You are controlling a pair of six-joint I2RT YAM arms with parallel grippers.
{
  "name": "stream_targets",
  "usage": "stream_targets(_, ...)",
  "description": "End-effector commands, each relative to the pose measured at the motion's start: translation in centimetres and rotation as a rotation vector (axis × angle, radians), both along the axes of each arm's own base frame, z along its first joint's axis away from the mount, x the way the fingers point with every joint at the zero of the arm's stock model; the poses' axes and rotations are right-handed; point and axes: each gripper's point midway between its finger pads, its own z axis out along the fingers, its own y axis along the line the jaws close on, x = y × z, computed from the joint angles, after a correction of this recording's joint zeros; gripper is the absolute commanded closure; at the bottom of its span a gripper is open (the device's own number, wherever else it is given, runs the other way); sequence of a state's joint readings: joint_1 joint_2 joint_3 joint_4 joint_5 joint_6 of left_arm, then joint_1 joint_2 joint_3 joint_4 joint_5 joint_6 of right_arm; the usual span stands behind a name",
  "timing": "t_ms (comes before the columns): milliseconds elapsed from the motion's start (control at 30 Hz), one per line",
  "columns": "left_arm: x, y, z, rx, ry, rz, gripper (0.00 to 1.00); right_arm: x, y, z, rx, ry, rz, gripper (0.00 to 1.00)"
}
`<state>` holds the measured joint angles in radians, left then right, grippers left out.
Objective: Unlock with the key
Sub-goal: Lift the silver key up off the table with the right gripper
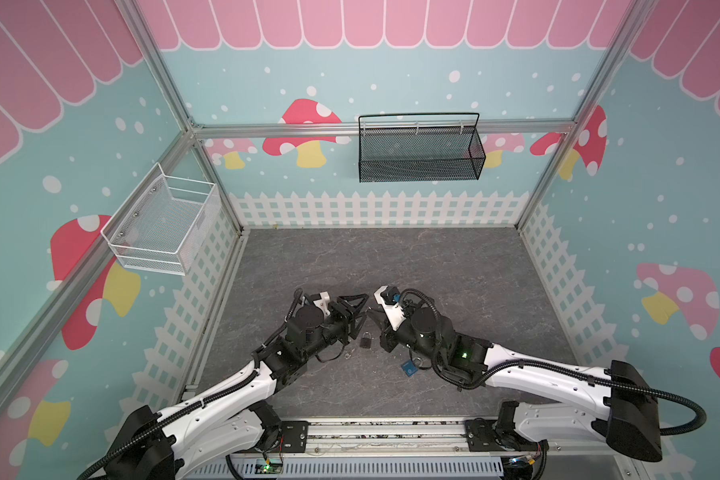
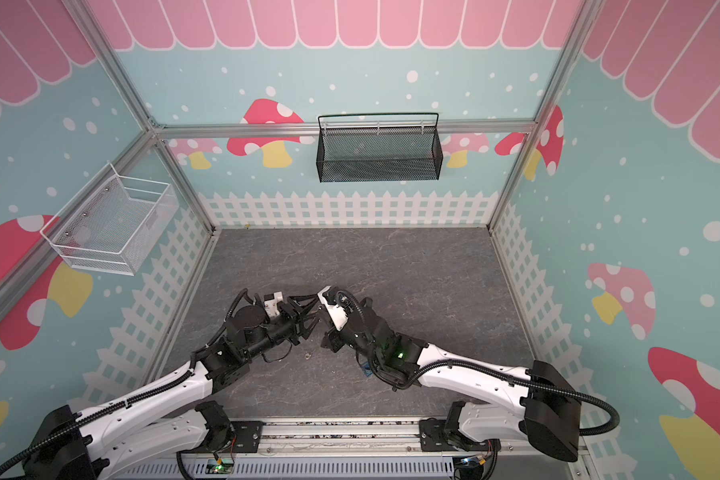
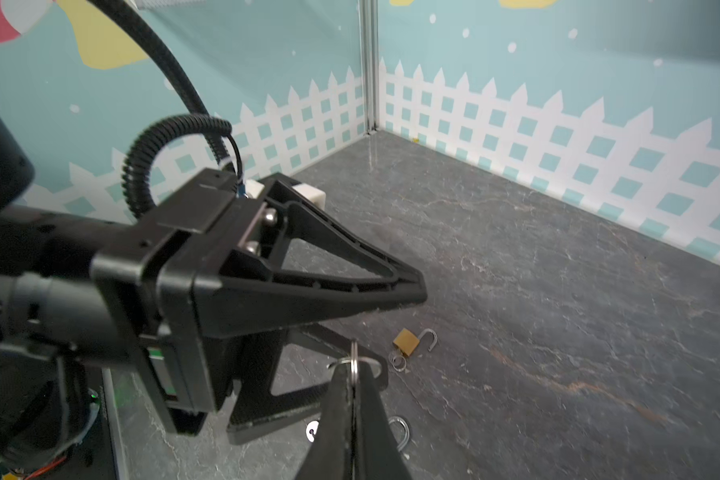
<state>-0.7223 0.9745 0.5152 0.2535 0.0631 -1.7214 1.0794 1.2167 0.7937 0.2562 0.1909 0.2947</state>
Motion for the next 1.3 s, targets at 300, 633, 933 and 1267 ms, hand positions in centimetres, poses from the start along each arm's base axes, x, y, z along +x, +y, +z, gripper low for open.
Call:
stream_targets(300,0.5,1.2,1.4,-0.096,0.010,0.092,0.36,0.1,1.0,0.1,0.033,-0.042,0.037,1.00)
stream_targets(633,0.4,1.9,1.0,-0.094,0.021,0.119,0.45,-0.5,0.5,0.9,0.049,-0.054,0.051,1.00)
stream_targets(933,0.4,2.1,0.6,-0.092,0.027,0.130,0.65,-1.2,0.4,0.8,0.041,-0.074,0.095,1.00)
stream_targets(1267,0.5,2.0,0.7,-0.078,0.022,0.120,0.82,-1.6,0.7,0.9,0.033,-0.092,0.124,1.00)
